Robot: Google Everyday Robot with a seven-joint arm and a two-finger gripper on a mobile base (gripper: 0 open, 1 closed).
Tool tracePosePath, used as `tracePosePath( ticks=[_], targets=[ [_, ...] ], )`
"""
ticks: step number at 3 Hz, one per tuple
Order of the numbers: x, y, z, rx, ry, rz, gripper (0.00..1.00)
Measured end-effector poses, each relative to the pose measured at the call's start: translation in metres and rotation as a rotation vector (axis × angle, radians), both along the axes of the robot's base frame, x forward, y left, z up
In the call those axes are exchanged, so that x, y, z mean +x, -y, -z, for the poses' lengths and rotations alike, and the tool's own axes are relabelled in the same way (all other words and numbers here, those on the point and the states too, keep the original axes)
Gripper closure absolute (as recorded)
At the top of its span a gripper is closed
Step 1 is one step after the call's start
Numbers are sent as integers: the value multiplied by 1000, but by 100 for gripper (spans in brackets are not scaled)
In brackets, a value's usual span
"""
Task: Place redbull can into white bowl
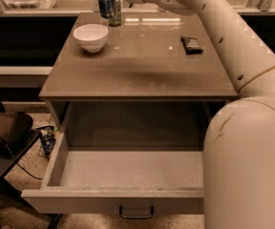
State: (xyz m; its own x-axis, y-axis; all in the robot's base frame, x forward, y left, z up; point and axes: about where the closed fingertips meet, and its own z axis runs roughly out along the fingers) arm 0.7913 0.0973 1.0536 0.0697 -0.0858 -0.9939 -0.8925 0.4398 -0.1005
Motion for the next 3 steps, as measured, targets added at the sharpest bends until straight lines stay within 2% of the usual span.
tracePosePath(
  ticks=[1, 2, 3],
  targets=[
    [4, -11, 5, 6, -2, -14, 100],
    [25, -35, 19, 39, -19, -38, 100],
    [50, -71, 40, 65, -35, -71, 100]
  ],
)
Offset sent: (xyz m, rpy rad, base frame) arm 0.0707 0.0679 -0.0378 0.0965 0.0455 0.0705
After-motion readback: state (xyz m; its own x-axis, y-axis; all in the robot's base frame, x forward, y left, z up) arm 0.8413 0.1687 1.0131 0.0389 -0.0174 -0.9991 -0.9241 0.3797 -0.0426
